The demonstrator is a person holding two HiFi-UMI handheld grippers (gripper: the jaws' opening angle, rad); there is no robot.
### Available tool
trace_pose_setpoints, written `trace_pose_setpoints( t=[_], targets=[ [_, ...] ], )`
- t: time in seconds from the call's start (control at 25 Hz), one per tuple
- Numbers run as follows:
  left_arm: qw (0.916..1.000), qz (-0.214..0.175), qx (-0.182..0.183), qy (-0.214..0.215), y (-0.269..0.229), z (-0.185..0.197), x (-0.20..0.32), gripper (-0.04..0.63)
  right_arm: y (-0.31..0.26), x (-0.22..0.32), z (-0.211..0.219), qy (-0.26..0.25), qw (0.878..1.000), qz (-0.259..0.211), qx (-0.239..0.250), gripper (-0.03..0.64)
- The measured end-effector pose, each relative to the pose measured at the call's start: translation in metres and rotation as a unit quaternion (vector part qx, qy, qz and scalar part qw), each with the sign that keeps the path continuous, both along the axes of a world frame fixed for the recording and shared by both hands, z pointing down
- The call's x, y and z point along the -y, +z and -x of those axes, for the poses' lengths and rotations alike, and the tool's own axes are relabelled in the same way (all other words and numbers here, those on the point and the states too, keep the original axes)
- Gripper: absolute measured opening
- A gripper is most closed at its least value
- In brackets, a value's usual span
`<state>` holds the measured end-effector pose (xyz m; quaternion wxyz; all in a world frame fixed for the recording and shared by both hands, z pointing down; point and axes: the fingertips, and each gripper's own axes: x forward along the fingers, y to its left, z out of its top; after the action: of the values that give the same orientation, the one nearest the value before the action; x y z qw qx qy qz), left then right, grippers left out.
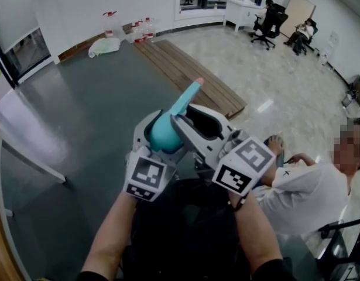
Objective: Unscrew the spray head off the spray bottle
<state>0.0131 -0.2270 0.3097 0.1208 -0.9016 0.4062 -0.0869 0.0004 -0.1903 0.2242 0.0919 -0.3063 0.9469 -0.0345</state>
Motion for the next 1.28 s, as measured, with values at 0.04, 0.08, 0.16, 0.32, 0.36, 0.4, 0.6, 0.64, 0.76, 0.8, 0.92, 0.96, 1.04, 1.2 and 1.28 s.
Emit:
trace_pose_setpoints(
  t=[0.04, 0.08, 0.16, 0.32, 0.36, 0.4, 0.6, 0.64, 0.76, 0.8, 0.92, 0.96, 1.04, 1.2, 1.28],
  targets=[
    [1.0000, -0.001, 0.000, 0.004, 0.000, 0.000, -0.001, 0.437, 0.000, -0.001, 0.000, -0.003, 1.000, -0.003, -0.003, 0.130],
    [1.0000, -0.002, 0.000, 0.008, 0.000, 0.000, -0.003, 0.437, 0.000, -0.003, 0.000, -0.007, 1.000, -0.005, -0.006, 0.130],
    [0.9998, -0.003, 0.001, 0.018, -0.001, -0.001, -0.006, 0.437, 0.000, -0.006, 0.000, -0.014, 1.000, -0.009, -0.010, 0.130],
    [0.9989, 0.001, 0.006, 0.046, -0.002, -0.004, -0.012, 0.436, -0.002, -0.008, -0.004, -0.025, 1.000, -0.012, -0.007, 0.129],
    [0.9984, 0.004, 0.006, 0.056, -0.001, -0.006, -0.014, 0.436, -0.002, -0.009, -0.004, -0.028, 1.000, -0.012, -0.006, 0.129],
    [0.9976, 0.006, 0.005, 0.069, -0.001, -0.007, -0.016, 0.436, -0.002, -0.010, -0.005, -0.033, 0.999, -0.013, -0.006, 0.129],
    [0.9857, 0.033, -0.004, 0.165, 0.004, -0.014, -0.035, 0.436, 0.000, -0.022, -0.004, -0.082, 0.996, -0.018, -0.012, 0.129],
    [0.9816, 0.041, -0.005, 0.186, 0.005, -0.015, -0.040, 0.436, 0.001, -0.025, -0.004, -0.094, 0.995, -0.018, -0.012, 0.129],
    [0.9664, 0.070, -0.004, 0.247, 0.011, -0.013, -0.057, 0.436, 0.006, -0.035, -0.001, -0.133, 0.991, -0.020, -0.010, 0.129],
    [0.9600, 0.075, -0.003, 0.270, 0.014, -0.010, -0.063, 0.436, 0.009, -0.039, 0.003, -0.147, 0.989, -0.022, -0.008, 0.129],
    [0.9429, 0.089, -0.006, 0.321, 0.019, -0.008, -0.078, 0.436, 0.013, -0.049, 0.006, -0.182, 0.983, -0.027, 0.005, 0.130],
    [0.9399, 0.094, -0.009, 0.328, 0.019, -0.012, -0.081, 0.436, 0.013, -0.050, 0.002, -0.189, 0.982, -0.027, 0.009, 0.130],
    [0.9396, 0.100, -0.016, 0.327, 0.016, -0.022, -0.083, 0.436, 0.011, -0.051, -0.007, -0.189, 0.982, -0.029, 0.010, 0.140],
    [0.9516, 0.091, -0.029, 0.292, 0.015, -0.026, -0.072, 0.436, 0.011, -0.044, -0.010, -0.158, 0.987, -0.023, -0.009, 0.149],
    [0.9587, 0.090, -0.046, 0.266, 0.011, -0.024, -0.062, 0.436, 0.010, -0.038, -0.010, -0.146, 0.989, -0.019, -0.016, 0.150]
  ],
)
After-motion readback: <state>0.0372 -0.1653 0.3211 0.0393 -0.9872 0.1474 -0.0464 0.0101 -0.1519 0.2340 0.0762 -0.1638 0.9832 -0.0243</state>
